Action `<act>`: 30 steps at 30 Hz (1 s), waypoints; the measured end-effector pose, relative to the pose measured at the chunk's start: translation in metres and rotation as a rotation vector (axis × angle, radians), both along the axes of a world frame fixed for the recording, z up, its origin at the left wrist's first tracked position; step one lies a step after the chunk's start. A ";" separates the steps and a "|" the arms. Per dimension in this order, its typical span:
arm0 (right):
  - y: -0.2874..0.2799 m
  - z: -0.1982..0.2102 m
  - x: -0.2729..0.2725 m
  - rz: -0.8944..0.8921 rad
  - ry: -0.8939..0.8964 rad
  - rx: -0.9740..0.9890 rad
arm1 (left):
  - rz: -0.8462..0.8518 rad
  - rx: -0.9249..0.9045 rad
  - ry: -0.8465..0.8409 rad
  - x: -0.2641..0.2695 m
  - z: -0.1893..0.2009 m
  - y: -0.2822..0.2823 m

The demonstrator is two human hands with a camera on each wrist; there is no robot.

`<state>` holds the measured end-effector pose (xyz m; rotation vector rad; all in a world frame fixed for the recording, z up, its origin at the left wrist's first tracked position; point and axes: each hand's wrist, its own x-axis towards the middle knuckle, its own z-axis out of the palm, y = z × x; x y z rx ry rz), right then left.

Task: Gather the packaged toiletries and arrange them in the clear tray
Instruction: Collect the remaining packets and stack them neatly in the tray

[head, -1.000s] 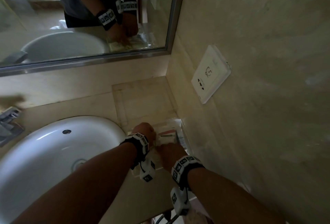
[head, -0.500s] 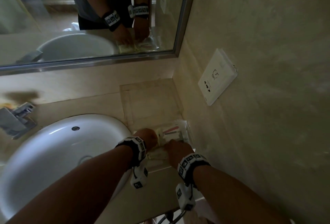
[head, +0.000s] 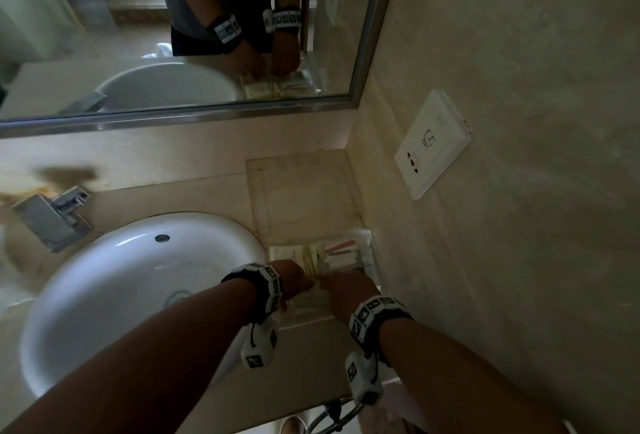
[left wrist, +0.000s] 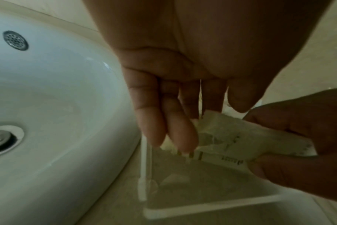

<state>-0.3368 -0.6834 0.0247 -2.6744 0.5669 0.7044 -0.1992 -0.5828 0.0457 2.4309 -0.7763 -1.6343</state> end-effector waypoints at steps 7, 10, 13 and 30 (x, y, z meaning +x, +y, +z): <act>0.000 0.000 -0.005 0.044 0.021 -0.035 | -0.411 0.087 -0.101 -0.006 -0.014 0.008; -0.003 -0.002 -0.015 -0.017 0.025 -0.152 | -0.556 0.074 -0.197 -0.007 -0.015 0.010; -0.005 -0.003 -0.023 -0.053 0.065 -0.203 | -0.628 0.101 -0.241 -0.006 -0.026 0.011; -0.008 -0.007 -0.022 -0.158 0.021 -0.110 | -0.565 0.004 -0.308 -0.004 -0.054 0.020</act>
